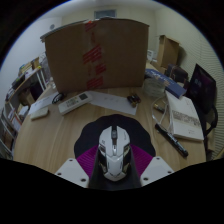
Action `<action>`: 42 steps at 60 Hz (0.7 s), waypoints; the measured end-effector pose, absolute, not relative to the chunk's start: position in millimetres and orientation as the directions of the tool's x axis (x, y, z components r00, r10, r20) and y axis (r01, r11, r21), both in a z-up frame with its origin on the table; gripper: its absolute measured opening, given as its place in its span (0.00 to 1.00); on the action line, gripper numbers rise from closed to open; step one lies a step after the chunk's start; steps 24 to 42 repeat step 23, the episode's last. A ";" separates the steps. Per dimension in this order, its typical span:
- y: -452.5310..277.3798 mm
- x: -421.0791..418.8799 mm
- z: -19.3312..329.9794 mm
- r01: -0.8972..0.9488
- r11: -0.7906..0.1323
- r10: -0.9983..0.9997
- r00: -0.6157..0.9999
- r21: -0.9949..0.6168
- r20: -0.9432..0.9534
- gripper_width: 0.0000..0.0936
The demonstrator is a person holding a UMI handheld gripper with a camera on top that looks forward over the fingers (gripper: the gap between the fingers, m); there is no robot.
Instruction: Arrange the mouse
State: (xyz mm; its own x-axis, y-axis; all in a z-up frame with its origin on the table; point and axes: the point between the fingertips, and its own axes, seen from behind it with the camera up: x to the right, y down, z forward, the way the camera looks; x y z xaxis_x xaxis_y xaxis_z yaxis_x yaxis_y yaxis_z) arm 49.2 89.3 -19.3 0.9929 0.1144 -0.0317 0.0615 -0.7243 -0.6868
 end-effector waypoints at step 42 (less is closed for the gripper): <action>8.3 36.1 40.0 0.036 -0.735 0.031 0.999 -0.677 0.019 0.91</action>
